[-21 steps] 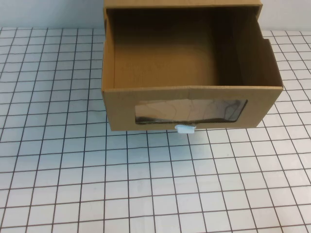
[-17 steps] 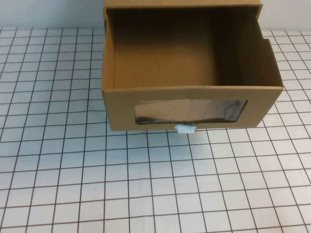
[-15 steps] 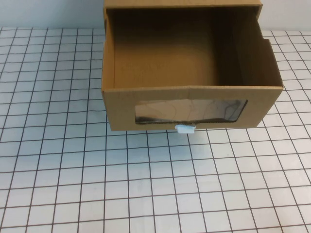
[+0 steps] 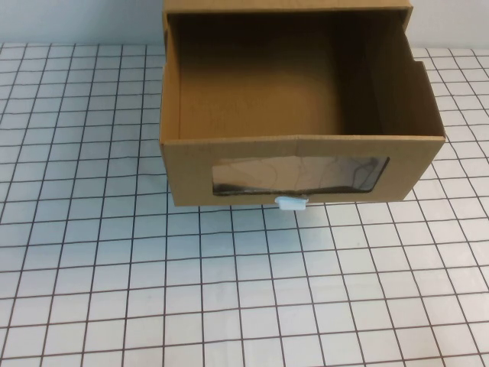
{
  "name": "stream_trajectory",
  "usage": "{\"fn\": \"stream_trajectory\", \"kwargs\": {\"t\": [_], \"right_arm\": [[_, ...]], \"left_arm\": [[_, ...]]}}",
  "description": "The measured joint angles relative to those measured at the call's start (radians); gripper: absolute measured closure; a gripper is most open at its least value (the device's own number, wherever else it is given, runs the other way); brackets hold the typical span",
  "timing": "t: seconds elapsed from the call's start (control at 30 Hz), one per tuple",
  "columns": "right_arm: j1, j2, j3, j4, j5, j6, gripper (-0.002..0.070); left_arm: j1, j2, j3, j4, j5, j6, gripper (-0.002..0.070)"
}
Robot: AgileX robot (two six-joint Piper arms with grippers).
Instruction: Close the shoe box
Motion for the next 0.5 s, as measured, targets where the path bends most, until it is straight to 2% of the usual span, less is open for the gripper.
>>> {"fn": "stream_trajectory", "kwargs": {"t": [0.5], "right_arm": [[0.0, 0.0, 0.0, 0.0, 0.004, -0.001, 0.0692]], "left_arm": [[0.0, 0.0, 0.0, 0.0, 0.01, 0.0, 0.068]]}}
